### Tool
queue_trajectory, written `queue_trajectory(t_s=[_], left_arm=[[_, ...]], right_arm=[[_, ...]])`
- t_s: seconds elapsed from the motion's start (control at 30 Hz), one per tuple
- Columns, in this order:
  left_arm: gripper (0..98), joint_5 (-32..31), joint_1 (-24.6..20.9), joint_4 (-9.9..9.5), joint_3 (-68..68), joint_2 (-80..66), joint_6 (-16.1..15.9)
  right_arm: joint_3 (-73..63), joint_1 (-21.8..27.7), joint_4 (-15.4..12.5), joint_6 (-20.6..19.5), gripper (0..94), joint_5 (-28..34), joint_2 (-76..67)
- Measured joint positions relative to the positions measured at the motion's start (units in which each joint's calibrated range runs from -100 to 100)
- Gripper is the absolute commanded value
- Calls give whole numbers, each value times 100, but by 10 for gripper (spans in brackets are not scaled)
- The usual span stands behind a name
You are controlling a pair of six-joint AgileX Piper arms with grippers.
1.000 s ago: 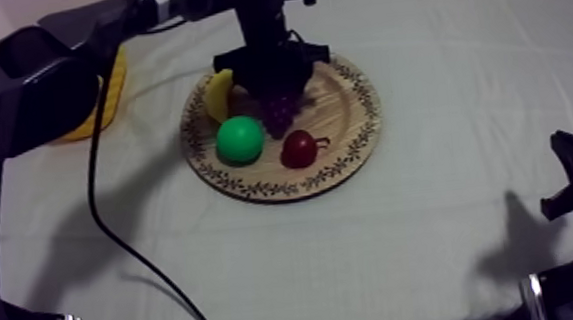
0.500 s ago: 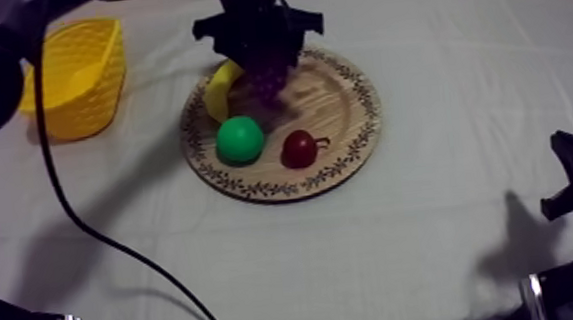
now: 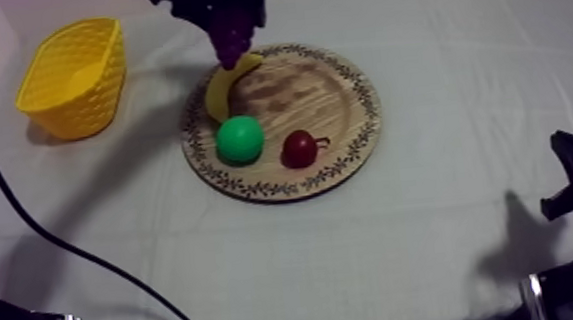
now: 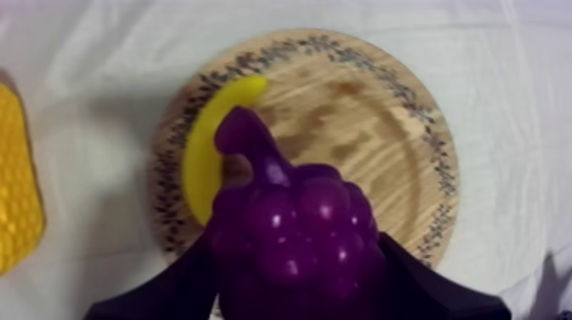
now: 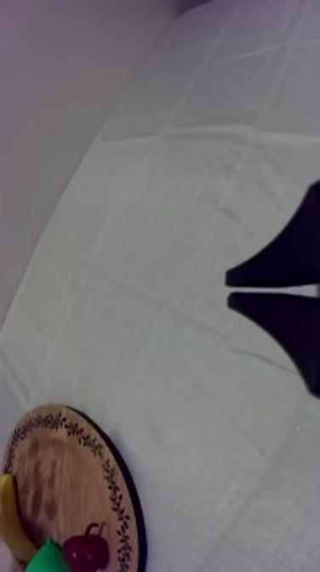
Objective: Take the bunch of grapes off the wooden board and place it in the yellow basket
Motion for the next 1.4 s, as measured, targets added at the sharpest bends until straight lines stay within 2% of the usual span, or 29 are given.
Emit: queue_trajectory(t_s=[0.93, 1.17, 1.4], left_arm=[[566, -15, -2169, -156, 195, -190, -851], [570, -24, -2527, -182, 166, -89, -972], [572, -39, -2626, -212, 114, 110, -995]], right_arm=[[0, 0, 0, 0, 3, 0, 0], [0, 0, 0, 0, 3, 0, 0], [0, 0, 0, 0, 3, 0, 0]])
